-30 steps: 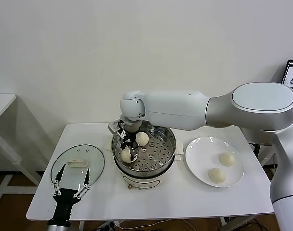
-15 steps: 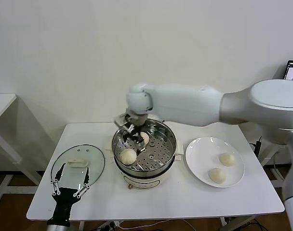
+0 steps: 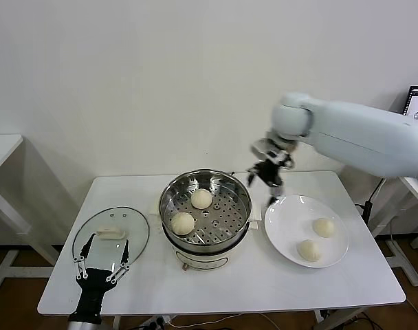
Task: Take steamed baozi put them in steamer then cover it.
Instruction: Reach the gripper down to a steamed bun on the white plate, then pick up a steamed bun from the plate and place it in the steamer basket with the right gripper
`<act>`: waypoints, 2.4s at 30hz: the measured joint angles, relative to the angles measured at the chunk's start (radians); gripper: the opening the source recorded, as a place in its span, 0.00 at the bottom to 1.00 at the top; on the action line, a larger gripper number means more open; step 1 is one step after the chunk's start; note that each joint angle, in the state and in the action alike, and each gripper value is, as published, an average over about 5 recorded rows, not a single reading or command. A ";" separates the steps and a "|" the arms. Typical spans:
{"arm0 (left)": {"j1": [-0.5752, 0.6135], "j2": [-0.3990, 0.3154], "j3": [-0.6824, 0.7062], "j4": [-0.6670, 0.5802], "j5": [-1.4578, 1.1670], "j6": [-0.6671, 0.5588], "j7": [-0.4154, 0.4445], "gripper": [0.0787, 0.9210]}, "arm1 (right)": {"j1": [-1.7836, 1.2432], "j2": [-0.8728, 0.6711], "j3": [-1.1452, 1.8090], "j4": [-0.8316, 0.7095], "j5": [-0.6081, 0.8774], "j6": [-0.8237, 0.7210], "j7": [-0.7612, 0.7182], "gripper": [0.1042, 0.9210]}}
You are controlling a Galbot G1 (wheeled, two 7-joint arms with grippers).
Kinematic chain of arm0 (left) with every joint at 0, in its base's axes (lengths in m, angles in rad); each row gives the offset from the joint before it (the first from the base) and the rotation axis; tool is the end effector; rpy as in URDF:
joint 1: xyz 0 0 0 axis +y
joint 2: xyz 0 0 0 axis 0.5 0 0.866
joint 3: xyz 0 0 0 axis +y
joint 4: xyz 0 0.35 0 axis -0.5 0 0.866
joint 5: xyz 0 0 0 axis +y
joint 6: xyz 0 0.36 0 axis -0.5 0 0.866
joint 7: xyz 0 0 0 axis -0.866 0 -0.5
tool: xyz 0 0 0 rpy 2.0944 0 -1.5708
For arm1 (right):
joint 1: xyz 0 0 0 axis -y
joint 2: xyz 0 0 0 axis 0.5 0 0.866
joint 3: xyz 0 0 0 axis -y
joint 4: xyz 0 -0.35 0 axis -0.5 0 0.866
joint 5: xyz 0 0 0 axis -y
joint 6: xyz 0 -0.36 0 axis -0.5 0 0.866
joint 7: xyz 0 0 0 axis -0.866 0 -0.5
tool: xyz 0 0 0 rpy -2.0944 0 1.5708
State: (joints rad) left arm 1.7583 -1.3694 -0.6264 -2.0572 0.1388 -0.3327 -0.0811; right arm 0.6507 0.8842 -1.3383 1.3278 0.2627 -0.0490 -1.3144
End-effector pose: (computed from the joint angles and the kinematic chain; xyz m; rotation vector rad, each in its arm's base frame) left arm 0.1279 0.0684 -0.3366 0.0342 2.9659 0.5172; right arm 0.5581 -0.0179 -0.0298 1.6762 -1.0245 1.5721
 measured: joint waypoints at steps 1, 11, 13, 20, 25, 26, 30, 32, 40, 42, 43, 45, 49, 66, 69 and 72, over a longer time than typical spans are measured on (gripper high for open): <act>0.000 0.000 0.000 0.000 0.000 0.000 0.000 0.88 | -0.013 -0.023 -0.001 -0.002 -0.011 0.006 -0.003 0.88; 0.000 -0.008 -0.006 0.011 0.004 0.000 -0.001 0.88 | -0.178 -0.158 0.011 -0.049 -0.135 0.044 0.008 0.88; 0.000 -0.010 -0.007 0.011 0.004 0.001 -0.001 0.88 | -0.211 -0.171 0.019 -0.061 -0.157 0.046 0.017 0.88; -0.005 -0.015 -0.016 0.012 0.002 0.006 -0.004 0.88 | -0.306 -0.192 0.048 -0.101 -0.198 0.044 0.063 0.88; -0.006 -0.016 -0.025 0.007 -0.001 0.009 -0.006 0.88 | -0.356 -0.191 0.068 -0.121 -0.200 0.035 0.096 0.88; -0.005 -0.016 -0.026 0.007 -0.001 0.009 -0.006 0.88 | -0.364 -0.190 0.072 -0.124 -0.199 0.034 0.101 0.88; -0.003 -0.016 -0.028 0.009 -0.002 0.009 -0.006 0.88 | -0.392 -0.186 0.085 -0.134 -0.199 0.029 0.118 0.88; -0.002 -0.016 -0.028 0.009 -0.002 0.009 -0.006 0.88 | -0.402 -0.185 0.089 -0.138 -0.200 0.027 0.124 0.86; 0.000 -0.015 -0.031 0.008 -0.005 0.010 -0.007 0.88 | -0.428 -0.194 0.108 -0.140 -0.203 0.018 0.144 0.68; -0.001 -0.015 -0.031 0.007 -0.008 0.013 -0.007 0.88 | -0.430 -0.199 0.115 -0.136 -0.203 0.016 0.147 0.65; -0.002 -0.015 -0.031 0.007 -0.010 0.014 -0.007 0.88 | -0.431 -0.201 0.119 -0.133 -0.203 0.016 0.147 0.64; -0.004 -0.014 -0.031 0.005 -0.013 0.018 -0.007 0.88 | -0.428 -0.204 0.128 -0.128 -0.202 0.015 0.147 0.63; -0.008 -0.012 -0.029 0.000 -0.016 0.024 -0.007 0.88 | -0.406 -0.203 0.155 -0.118 -0.195 0.021 0.135 0.62; -0.004 0.001 -0.015 -0.007 -0.022 0.025 -0.006 0.88 | -0.056 -0.003 0.165 -0.027 -0.145 0.327 0.068 0.64; -0.006 0.002 -0.010 -0.005 -0.022 0.024 -0.006 0.88 | -0.023 0.049 0.162 0.006 -0.163 0.399 0.076 0.64; -0.007 0.002 -0.007 -0.006 -0.022 0.026 -0.006 0.88 | -0.005 0.096 0.155 0.043 -0.191 0.466 0.088 0.64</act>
State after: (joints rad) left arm 1.7516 -1.3674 -0.6336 -2.0635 0.1164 -0.3071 -0.0871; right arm 0.6453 0.9803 -1.1828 1.3710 0.0718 0.4170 -1.2267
